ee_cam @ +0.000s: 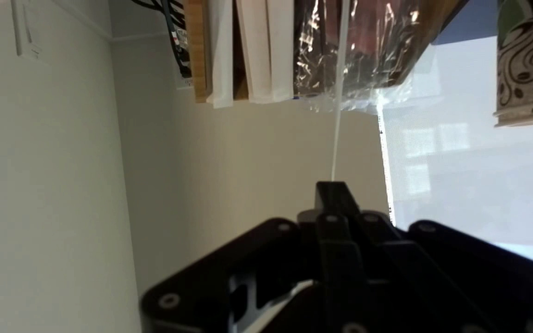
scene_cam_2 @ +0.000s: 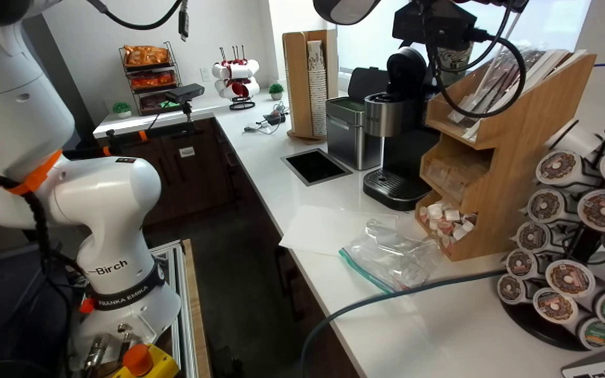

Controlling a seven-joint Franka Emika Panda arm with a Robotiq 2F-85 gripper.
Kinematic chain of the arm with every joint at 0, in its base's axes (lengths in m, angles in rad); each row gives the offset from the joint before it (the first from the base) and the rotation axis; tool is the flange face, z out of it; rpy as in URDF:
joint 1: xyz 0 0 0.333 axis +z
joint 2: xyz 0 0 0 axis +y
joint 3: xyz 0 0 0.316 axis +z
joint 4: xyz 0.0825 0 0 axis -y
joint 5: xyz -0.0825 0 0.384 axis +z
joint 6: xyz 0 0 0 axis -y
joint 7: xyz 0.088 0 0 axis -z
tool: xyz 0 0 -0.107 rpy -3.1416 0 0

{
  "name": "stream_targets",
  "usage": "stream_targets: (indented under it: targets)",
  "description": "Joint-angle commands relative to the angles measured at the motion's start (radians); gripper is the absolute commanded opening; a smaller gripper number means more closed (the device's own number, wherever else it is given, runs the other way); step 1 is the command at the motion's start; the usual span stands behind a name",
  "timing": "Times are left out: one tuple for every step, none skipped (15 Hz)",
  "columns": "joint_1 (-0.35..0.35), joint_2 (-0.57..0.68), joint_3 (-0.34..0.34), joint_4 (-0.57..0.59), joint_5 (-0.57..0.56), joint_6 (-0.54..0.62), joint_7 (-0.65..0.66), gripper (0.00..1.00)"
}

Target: Take the knife out of the cup and put it in the dish rack

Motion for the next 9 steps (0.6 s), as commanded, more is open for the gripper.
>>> stream_targets:
  targets:
    - [0.065,0.023,-0.071,-0.011,0.01,0.055,0.012,0.0]
    - [0.078,0.028,-0.086,-0.014,0.01,0.063,0.016,0.0]
    - [0.089,0.037,-0.101,-0.017,0.011,0.07,0.024,0.0]
    - [0.098,0.046,-0.115,-0.02,0.012,0.066,0.033,0.0]
    - [0.108,0.054,-0.13,-0.023,0.012,0.064,0.042,0.0]
    - [0.112,0.066,-0.141,-0.026,0.012,0.052,0.054,0.0]
    - [0.116,0.082,-0.153,-0.032,0.012,0.044,0.07,0.0]
    - [0.121,0.094,-0.166,-0.038,0.011,0.037,0.082,0.0]
    - [0.125,0.111,-0.177,-0.046,0.01,0.031,0.097,0.0]
